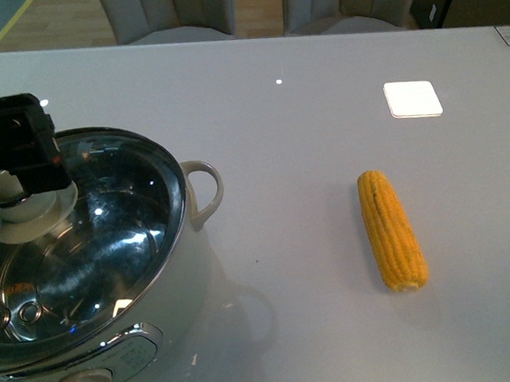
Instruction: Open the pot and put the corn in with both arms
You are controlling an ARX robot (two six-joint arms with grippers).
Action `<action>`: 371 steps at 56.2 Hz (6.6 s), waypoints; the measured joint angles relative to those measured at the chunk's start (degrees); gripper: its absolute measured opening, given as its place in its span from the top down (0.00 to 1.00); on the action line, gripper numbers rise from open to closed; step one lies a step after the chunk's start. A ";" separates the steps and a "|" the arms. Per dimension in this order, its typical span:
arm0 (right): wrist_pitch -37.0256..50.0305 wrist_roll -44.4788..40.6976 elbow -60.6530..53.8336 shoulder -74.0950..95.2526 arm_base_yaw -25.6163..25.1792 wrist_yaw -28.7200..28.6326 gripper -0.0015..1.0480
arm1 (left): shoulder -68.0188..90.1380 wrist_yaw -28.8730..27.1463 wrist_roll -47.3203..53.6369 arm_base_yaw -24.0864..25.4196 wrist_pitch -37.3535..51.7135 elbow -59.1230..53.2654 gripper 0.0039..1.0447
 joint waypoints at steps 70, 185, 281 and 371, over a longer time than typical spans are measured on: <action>0.00 0.00 0.00 0.00 0.00 0.00 0.08 | 9.70 -5.46 -0.59 -4.31 9.62 -1.55 0.61; 0.00 0.02 0.00 0.00 0.00 0.00 0.08 | 32.63 18.88 9.16 49.77 15.34 23.85 0.61; 0.00 0.00 0.00 0.00 0.00 0.00 0.08 | 53.70 22.95 11.04 47.56 24.68 32.22 0.16; 0.00 0.00 0.00 -0.04 0.00 0.00 0.08 | -42.23 42.73 3.08 53.27 -15.93 -11.10 0.06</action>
